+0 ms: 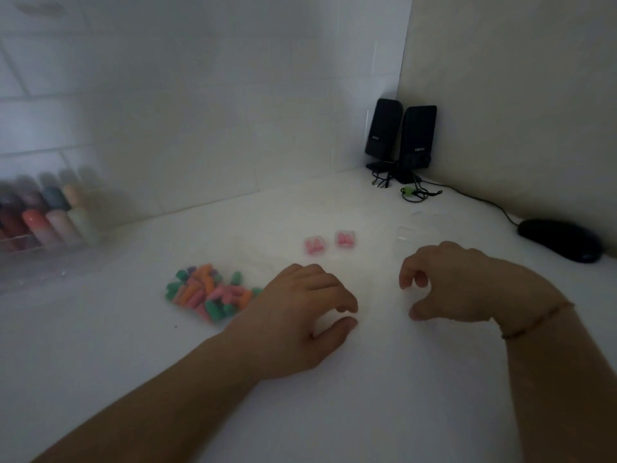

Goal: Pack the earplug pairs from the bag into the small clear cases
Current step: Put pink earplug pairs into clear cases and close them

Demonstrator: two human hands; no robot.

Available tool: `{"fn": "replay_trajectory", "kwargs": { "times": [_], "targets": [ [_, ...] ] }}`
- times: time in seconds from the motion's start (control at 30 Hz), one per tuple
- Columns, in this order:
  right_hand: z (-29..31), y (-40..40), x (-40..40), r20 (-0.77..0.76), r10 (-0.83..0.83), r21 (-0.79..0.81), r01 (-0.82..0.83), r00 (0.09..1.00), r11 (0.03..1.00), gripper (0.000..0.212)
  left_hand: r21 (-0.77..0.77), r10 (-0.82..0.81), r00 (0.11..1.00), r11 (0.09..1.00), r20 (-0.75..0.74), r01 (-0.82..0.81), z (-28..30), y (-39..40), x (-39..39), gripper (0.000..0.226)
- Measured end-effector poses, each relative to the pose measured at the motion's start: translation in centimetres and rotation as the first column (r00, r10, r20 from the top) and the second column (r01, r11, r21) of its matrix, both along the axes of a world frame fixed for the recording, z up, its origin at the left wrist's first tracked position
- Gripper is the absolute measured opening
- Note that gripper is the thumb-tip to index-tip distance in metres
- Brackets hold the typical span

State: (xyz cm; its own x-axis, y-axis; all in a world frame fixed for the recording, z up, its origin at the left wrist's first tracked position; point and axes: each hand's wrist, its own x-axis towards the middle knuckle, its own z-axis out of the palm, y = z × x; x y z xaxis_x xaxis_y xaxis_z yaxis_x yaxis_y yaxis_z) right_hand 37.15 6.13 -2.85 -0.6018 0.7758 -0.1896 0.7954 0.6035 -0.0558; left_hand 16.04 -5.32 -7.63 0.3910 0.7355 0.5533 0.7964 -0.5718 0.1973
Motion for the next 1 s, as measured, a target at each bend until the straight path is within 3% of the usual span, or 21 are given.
{"fn": "replay_trajectory", "kwargs": {
  "times": [0.07,0.1,0.17,0.27,0.33,0.47,0.67,0.73,0.8,0.87,1.0],
  "targets": [
    [0.2,-0.2,-0.3,-0.165,0.066,0.034,-0.061,0.984,0.998,0.032,-0.051,0.031,0.971,0.999,0.236,-0.02,-0.1,0.2,0.0,0.016],
    [0.4,-0.4,-0.7,-0.294,0.12,0.078,-0.102,0.948,0.992,0.031,-0.114,0.077,0.911,0.993,0.405,-0.033,0.1,0.4,-0.1,0.018],
    [1.0,-1.2,-1.7,-0.551,0.253,0.195,-0.172,0.796,0.966,0.033,-0.296,0.184,0.668,0.954,0.722,0.057,0.7,0.8,-0.3,0.026],
    [1.1,-2.7,-3.7,-0.732,0.436,0.321,-0.299,0.524,0.899,0.034,-0.42,0.296,0.328,0.803,0.897,0.424,1.5,1.2,-1.1,0.053],
    [0.4,-3.5,-4.8,-0.786,0.454,0.326,-0.342,0.419,0.881,0.035,-0.357,0.294,0.205,0.714,0.934,0.603,1.8,0.9,-1.4,0.058],
    [-0.4,-4.1,-5.9,-0.798,0.472,0.368,-0.316,0.374,0.874,0.039,-0.28,0.256,0.128,0.748,0.958,0.602,1.8,0.6,-1.8,0.041],
    [-0.6,-4.5,-6.7,-0.827,0.469,0.455,-0.121,0.309,0.882,0.017,-0.223,0.208,0.087,0.839,0.974,0.496,2.1,0.7,-2.2,0.031],
    [-0.6,-4.7,-6.8,-0.834,0.479,0.479,-0.073,0.274,0.875,0.016,-0.173,0.214,-0.008,0.812,0.977,0.557,2.4,0.6,-2.3,0.034],
    [-0.6,-5.0,-6.9,-0.831,0.511,0.513,-0.056,0.219,0.857,0.015,-0.1,0.217,-0.099,0.748,0.971,0.656,2.6,0.4,-2.5,0.051],
    [-0.7,-5.3,-7.1,-0.818,0.539,0.541,-0.048,0.203,0.84,0.015,-0.084,0.199,-0.082,0.704,0.977,0.705,2.7,0.2,-2.5,0.053],
    [-0.8,-5.4,-7.0,-0.823,0.533,0.534,-0.054,0.195,0.844,0.015,-0.097,0.191,-0.061,0.72,0.98,0.687,2.5,0.2,-2.7,0.04]
  ]
}}
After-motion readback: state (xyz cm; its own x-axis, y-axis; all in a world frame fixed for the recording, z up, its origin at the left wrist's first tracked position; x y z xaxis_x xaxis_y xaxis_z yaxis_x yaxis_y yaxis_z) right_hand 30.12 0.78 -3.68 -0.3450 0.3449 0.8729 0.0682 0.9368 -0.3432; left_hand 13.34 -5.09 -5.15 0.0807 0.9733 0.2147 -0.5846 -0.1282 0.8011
